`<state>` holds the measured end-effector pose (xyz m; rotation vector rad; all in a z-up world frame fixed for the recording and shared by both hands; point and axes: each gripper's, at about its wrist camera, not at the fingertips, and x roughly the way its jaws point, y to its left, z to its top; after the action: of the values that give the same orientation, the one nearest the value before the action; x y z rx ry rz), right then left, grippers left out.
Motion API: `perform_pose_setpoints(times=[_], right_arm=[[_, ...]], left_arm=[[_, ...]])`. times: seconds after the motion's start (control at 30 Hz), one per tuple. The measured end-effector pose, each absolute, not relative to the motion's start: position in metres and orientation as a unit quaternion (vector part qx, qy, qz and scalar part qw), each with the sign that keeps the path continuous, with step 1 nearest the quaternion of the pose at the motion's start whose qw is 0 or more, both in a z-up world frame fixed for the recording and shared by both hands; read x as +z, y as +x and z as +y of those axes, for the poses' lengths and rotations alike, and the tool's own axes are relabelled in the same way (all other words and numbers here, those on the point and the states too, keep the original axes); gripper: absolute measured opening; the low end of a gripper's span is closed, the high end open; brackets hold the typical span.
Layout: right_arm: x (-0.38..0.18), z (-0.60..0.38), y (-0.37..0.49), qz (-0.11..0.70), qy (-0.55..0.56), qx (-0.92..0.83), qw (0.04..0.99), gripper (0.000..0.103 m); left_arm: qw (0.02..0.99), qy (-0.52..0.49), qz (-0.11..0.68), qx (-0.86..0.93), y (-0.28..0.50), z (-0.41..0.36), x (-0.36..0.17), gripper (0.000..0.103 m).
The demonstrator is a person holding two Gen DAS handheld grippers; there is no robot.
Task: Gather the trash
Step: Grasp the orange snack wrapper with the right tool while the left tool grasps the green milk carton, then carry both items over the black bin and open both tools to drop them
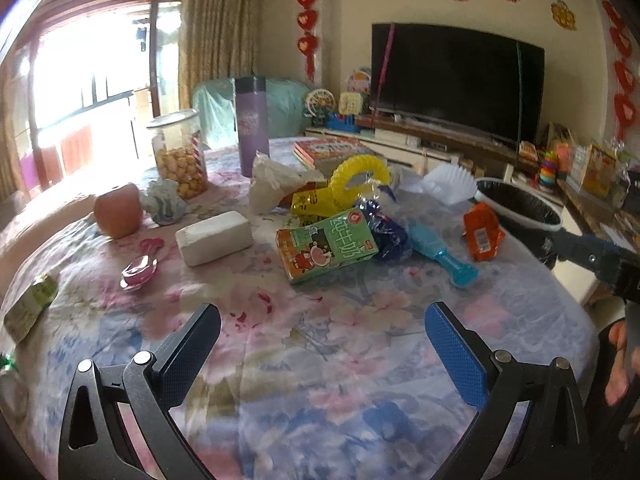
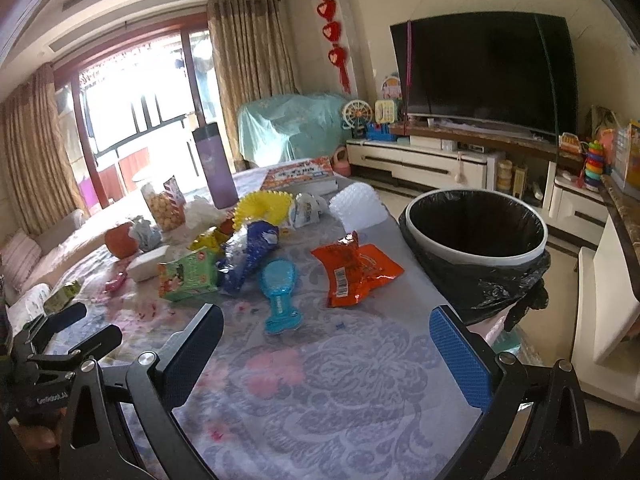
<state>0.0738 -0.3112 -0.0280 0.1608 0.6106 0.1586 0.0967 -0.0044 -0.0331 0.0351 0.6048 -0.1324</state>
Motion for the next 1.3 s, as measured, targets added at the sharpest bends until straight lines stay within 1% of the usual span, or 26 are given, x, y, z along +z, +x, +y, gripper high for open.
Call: perform_pose_setpoints(times=[0.3, 0.5, 0.8, 0.87, 0.93, 0.97, 1.0, 1.03, 1.07, 1.1, 1.13, 1.2, 1.3], right_arm=[[-0.046, -0.327, 0.112, 0.342, 0.093, 0.065, 0.933, 0.103], [-0.06, -0.332, 0.138, 0.374, 0.098, 0.073, 0.919, 0.103], [-0.077, -0.334, 0.175, 0.413, 0.104, 0.092, 0.9, 0.101], [-0.08, -0.329, 0.183, 0.42, 0.1, 0.098, 0.897, 0.097], [-0.083, -0.326, 0.186, 0.426, 0.091, 0.101, 0.895, 0.084], [-0.084, -0.326, 0.188, 0.428, 0.089, 0.102, 0.893, 0.081], [-0.085, -0.327, 0.19, 0.431, 0.09, 0.104, 0.892, 0.074], [-0.086, -0.328, 0.191, 0.432, 0.092, 0.105, 0.891, 0.064], [-0.087, -0.329, 0.191, 0.433, 0.094, 0.106, 0.89, 0.057], [-0.088, -0.33, 0.191, 0.434, 0.096, 0.107, 0.889, 0.045], [-0.088, -0.334, 0.19, 0.434, 0.101, 0.107, 0.889, 0.035], [-0.088, -0.337, 0.188, 0.434, 0.111, 0.114, 0.887, 0.023], [-0.086, -0.339, 0.184, 0.429, 0.118, 0.122, 0.887, 0.02]], left_arm=[[0.938, 0.055, 0.336, -0.069, 0.166, 0.001, -0.043, 0.102], [0.928, 0.062, 0.359, -0.074, 0.206, -0.002, -0.051, 0.102], [0.915, 0.116, 0.379, -0.077, 0.254, -0.014, -0.066, 0.102], [0.912, 0.113, 0.386, -0.081, 0.26, -0.015, -0.07, 0.102], [0.912, 0.108, 0.385, -0.089, 0.263, -0.016, -0.071, 0.102], [0.913, 0.104, 0.383, -0.093, 0.263, -0.017, -0.07, 0.1], [0.914, 0.099, 0.38, -0.097, 0.264, -0.016, -0.07, 0.093], [0.914, 0.09, 0.381, -0.107, 0.264, -0.014, -0.069, 0.078], [0.912, 0.081, 0.385, -0.113, 0.266, -0.014, -0.07, 0.071], [0.911, 0.074, 0.389, -0.114, 0.268, -0.012, -0.071, 0.062], [0.911, 0.067, 0.391, -0.115, 0.269, -0.01, -0.072, 0.059], [0.912, 0.056, 0.389, -0.118, 0.269, -0.009, -0.071, 0.057], [0.914, 0.031, 0.383, -0.126, 0.263, -0.006, -0.068, 0.055]])
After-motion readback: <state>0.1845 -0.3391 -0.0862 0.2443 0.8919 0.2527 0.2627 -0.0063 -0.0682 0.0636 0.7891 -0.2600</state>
